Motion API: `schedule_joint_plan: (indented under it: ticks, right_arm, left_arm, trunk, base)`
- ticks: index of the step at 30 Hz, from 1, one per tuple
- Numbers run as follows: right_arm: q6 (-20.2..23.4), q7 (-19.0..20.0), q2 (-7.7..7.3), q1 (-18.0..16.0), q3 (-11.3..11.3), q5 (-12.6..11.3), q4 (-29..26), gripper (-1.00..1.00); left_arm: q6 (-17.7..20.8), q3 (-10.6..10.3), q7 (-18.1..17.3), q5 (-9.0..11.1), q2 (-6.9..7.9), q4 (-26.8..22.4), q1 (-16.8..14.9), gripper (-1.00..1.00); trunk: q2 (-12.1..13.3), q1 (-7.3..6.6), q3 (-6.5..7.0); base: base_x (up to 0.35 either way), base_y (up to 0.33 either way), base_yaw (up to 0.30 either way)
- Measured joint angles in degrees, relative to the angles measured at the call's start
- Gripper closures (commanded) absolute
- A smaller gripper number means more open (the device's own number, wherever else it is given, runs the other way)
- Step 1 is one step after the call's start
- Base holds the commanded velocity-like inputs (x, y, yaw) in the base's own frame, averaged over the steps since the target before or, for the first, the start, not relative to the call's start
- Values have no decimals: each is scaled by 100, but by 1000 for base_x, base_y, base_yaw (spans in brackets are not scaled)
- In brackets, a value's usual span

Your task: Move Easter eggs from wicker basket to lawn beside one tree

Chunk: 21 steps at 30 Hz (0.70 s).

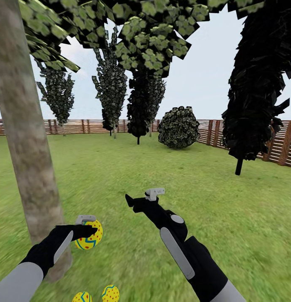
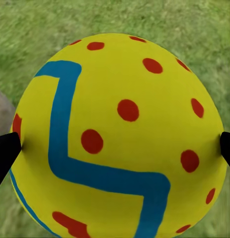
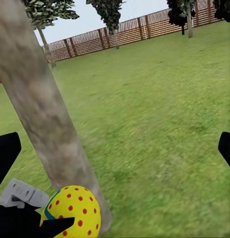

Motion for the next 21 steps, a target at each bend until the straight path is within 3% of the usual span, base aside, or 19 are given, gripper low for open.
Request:
schedule_joint_plan:
  ticks: [6,12,17,21]
  right_arm:
    - [0,-6,-3,0,2,0,-2,-100]
    - [0,-6,-9,1,-6,-4,-4,-100]
    - [0,-6,-9,1,-7,-7,-2,-100]
    - [0,-6,-9,1,-6,-9,-4,-100]
  left_arm:
    - [0,0,7,-4,-1,1,-1,100]
    - [9,8,9,-6,4,0,-10,100]
    - [17,17,8,-6,0,35,-10,100]
    - [-4,26,10,-17,-2,1017,-21,100]
  trunk:
    - [1,0,0]
    - [1,0,0]
    - [-198,109,-90]
    - [-358,198,-162]
  base:
    - [29,-228,114]
    - [2,-18,11]
    - [0,0,0]
    - [0,0,0]
